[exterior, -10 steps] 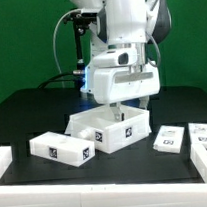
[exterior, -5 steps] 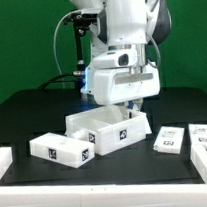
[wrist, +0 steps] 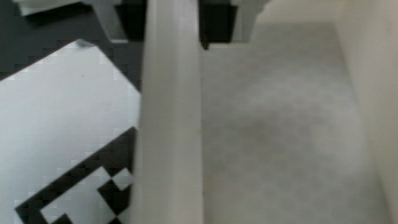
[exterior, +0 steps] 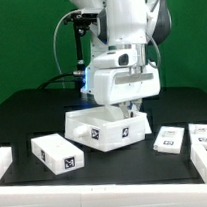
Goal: Assemble cabinet
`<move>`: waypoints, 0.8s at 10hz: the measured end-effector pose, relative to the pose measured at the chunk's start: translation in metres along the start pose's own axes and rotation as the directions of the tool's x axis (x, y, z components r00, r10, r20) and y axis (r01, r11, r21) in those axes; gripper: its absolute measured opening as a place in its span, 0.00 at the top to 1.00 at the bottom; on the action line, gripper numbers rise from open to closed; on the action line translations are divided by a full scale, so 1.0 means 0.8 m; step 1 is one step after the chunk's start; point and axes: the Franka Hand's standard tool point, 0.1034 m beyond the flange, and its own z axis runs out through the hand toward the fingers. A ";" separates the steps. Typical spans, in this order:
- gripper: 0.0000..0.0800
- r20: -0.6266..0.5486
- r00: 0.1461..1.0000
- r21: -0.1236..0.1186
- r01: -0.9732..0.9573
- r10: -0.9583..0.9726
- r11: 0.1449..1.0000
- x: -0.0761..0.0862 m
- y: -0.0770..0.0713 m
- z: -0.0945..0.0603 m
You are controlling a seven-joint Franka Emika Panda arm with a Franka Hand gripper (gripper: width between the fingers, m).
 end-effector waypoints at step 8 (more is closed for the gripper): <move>0.89 0.019 0.873 0.016 -0.488 0.488 0.873 0.068 0.027 -0.048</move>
Offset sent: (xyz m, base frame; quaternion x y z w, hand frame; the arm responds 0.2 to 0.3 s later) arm 0.0699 0.0055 0.0443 0.0224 -0.0469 0.0495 0.9974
